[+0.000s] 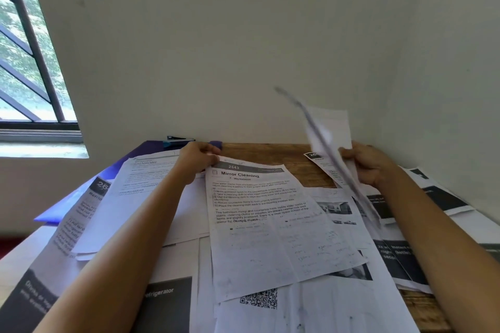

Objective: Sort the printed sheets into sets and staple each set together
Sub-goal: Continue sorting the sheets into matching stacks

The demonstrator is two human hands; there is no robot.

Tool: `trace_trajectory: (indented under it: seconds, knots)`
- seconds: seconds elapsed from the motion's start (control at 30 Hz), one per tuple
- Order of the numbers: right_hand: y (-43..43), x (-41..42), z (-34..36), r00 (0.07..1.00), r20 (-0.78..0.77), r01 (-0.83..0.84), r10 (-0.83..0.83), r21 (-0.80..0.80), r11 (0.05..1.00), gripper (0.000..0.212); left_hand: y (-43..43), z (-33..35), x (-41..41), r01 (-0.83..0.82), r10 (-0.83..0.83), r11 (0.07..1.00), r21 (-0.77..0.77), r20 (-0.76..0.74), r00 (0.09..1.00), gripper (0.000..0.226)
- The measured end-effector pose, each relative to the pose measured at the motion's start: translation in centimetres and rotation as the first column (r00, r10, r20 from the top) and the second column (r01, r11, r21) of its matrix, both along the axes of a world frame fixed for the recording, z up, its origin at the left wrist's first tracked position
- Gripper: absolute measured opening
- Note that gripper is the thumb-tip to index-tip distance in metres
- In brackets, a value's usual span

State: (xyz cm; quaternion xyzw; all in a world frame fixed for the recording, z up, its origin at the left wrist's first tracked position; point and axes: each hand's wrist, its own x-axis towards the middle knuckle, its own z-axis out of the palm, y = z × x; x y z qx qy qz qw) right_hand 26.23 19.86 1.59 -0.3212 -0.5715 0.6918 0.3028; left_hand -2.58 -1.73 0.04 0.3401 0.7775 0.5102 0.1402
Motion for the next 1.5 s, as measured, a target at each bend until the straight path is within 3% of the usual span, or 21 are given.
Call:
trace_trajectory:
  seconds: [0.13, 0.27, 0.43, 0.6, 0.63, 0.73, 0.8, 0.97, 1.1, 1.23, 1.37, 1.5]
  knots:
    - [-1.2, -1.6, -0.5, 0.998, 0.065, -0.033, 0.023, 0.154, 0.988, 0.028, -0.2, 0.7, 0.5, -0.049, -0.038, 0.971, 0.233, 0.352, 0.935, 0.007]
    - [-2.7, -3.4, -1.6, 0.984, 0.176, -0.067, 0.019, 0.274, 0.959, 0.032, 0.3, 0.8, 0.6, -0.126, -0.070, 0.945, 0.302, 0.563, 0.824, 0.010]
    - [-3.8, -5.0, -2.9, 0.975, 0.218, -0.095, 0.028, 0.299, 0.950, 0.034, 0.7, 0.7, 0.4, -0.099, -0.079, 0.959, 0.265, 0.587, 0.806, 0.028]
    - [-4.4, -5.9, -3.4, 0.969, 0.244, -0.122, 0.034, 0.358, 0.926, 0.035, 1.1, 0.4, 0.4, -0.158, -0.062, 0.939, 0.305, 0.602, 0.796, 0.027]
    - [-4.6, -6.0, -3.5, 0.969, 0.244, -0.125, 0.034, 0.368, 0.921, 0.034, 1.2, 0.3, 0.4, -0.140, -0.073, 0.941, 0.308, 0.589, 0.805, 0.029]
    - [-5.2, -6.2, -3.7, 0.963, 0.261, -0.173, 0.072, 0.389, 0.905, 0.030, 1.1, 0.2, 0.8, -0.091, -0.102, 0.941, 0.325, 0.530, 0.842, 0.009]
    - [-5.6, -6.2, -3.6, 0.962, 0.247, -0.201, 0.114, 0.362, 0.910, 0.030, 0.9, 0.3, 1.0, -0.107, -0.087, 0.935, 0.339, 0.509, 0.856, 0.017]
    - [-5.6, -5.5, -2.6, 0.965, 0.253, -0.166, 0.069, 0.383, 0.909, 0.057, 0.5, 1.8, 1.7, -0.049, -0.188, 0.887, 0.460, 0.456, 0.870, 0.028]
    - [-5.7, -4.7, -1.2, 0.958, 0.228, -0.242, 0.174, 0.321, 0.916, 0.069, 0.6, 3.8, 2.6, 0.032, -0.284, 0.827, 0.561, 0.367, 0.886, 0.031]
    - [-5.9, -3.9, 0.9, 0.974, 0.068, -0.226, 0.216, 0.265, 0.937, 0.036, 0.1, 6.8, 3.8, 0.077, -0.290, 0.793, 0.604, 0.264, 0.920, 0.034]
    - [-6.4, -3.1, 3.2, 0.974, -0.052, -0.196, 0.220, 0.286, 0.938, 0.024, -0.4, 10.4, 4.9, 0.140, -0.255, 0.767, 0.626, 0.097, 0.962, 0.029]
    - [-7.3, -2.3, 5.9, 0.979, -0.167, -0.047, 0.116, 0.368, 0.929, 0.020, -0.6, 14.6, 6.5, 0.181, -0.133, 0.722, 0.667, -0.122, 0.984, 0.019]
